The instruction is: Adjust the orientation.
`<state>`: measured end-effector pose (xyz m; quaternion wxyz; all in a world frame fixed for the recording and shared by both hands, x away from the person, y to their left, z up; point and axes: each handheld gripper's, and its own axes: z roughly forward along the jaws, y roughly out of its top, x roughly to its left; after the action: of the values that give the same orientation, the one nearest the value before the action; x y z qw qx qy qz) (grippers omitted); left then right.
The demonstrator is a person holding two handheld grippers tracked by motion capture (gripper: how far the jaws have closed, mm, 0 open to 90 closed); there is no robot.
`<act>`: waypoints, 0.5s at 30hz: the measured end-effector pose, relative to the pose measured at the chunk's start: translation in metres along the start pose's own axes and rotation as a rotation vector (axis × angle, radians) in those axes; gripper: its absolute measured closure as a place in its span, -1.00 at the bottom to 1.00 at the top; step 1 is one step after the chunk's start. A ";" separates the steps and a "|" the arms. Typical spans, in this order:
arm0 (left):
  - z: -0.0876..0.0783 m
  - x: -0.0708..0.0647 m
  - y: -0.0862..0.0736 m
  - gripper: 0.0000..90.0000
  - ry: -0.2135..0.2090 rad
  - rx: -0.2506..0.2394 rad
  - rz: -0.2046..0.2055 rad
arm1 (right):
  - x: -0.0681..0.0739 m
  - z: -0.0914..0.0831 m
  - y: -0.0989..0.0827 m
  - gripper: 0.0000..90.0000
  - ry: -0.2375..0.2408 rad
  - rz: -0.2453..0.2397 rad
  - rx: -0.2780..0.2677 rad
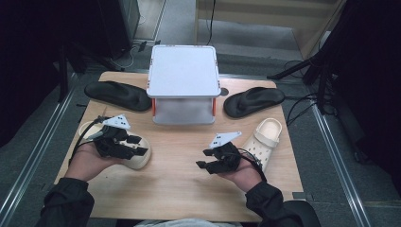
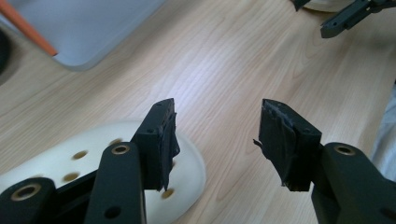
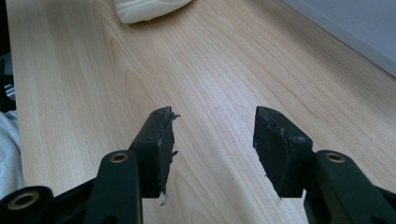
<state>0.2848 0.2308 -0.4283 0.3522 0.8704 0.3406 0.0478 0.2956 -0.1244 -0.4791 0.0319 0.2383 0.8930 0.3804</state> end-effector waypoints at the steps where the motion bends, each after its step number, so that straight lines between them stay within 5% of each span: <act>1: 0.000 0.000 0.000 0.05 0.000 0.000 0.000 | 0.000 0.000 0.000 0.09 0.000 0.002 0.000; 15: -0.034 0.028 -0.013 0.02 0.085 0.006 -0.069 | 0.000 0.002 0.000 0.08 -0.004 0.002 0.011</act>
<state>0.2876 0.2749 -0.4154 0.3365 0.8563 0.3853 0.0713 0.2964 -0.1231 -0.4807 0.0322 0.2401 0.8948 0.3751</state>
